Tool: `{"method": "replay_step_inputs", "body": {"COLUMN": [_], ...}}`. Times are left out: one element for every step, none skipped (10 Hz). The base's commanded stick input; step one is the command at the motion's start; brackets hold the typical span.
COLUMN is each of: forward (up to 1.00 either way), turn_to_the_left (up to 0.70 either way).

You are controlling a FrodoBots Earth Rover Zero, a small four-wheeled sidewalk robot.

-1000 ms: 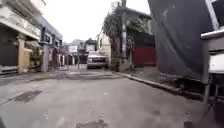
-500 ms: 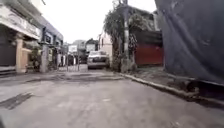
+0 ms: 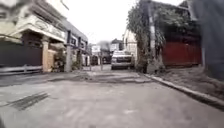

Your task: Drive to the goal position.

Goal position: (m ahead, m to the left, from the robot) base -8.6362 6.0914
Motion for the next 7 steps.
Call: {"method": "replay_step_inputs", "body": {"forward": [0.70,0.70,0.70,0.70,0.70,0.70,0.70], "turn_to_the_left": [0.27,0.27,0.27,0.27,0.27,0.27,0.27]}}
